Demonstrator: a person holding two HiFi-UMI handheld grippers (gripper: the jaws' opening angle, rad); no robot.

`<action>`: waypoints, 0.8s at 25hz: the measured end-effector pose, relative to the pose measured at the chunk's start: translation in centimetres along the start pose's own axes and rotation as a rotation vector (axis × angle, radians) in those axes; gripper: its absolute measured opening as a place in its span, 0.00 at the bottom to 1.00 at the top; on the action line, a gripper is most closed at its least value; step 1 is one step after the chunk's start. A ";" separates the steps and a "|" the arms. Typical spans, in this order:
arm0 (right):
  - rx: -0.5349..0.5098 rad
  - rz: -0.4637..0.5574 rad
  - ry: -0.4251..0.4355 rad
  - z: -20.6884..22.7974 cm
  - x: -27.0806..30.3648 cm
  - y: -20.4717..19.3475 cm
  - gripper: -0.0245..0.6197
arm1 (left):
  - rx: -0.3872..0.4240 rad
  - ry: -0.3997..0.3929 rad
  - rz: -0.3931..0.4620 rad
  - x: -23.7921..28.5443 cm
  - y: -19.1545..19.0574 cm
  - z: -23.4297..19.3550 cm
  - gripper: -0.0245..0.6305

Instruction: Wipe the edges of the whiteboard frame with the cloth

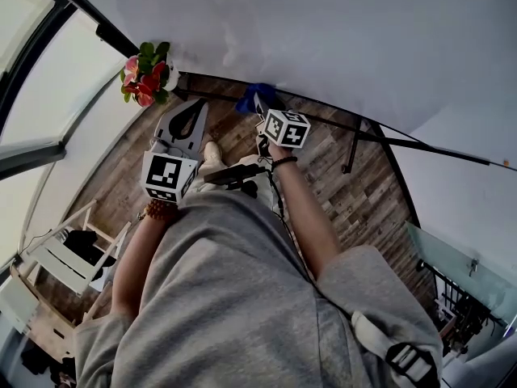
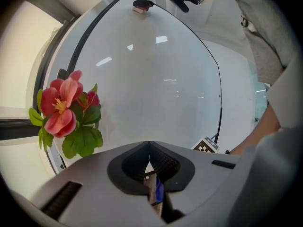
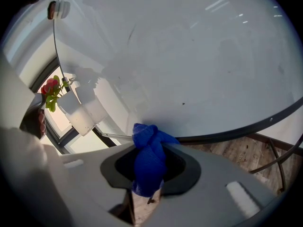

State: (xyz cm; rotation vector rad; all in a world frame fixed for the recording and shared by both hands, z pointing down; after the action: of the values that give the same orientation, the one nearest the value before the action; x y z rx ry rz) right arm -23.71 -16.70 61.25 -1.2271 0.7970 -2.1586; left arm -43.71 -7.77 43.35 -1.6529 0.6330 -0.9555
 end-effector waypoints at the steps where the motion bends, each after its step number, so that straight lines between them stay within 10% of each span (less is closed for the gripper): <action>1: 0.000 -0.001 0.007 -0.3 0.1 0.0 0.20 | 0.000 0.005 0.000 -0.1 0.0 -0.1 0.05; 20: 0.071 -0.013 0.055 -3.4 2.1 -0.4 0.20 | -0.012 0.040 -0.006 -1.1 -0.7 -1.4 0.05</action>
State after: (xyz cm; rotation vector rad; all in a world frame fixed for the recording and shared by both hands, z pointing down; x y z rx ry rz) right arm -27.64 -17.07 61.31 -1.1453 0.7301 -2.2203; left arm -45.46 -7.46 43.86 -1.6513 0.6617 -0.9928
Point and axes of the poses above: the fingertips, and each gripper's own axes: x forward along the fingers, z to its right, y out of its top, the point moved 6 cm from there along -x, backward along the fingers, and after that the axes turned 6 degrees about -y, right-handed, at the moved point
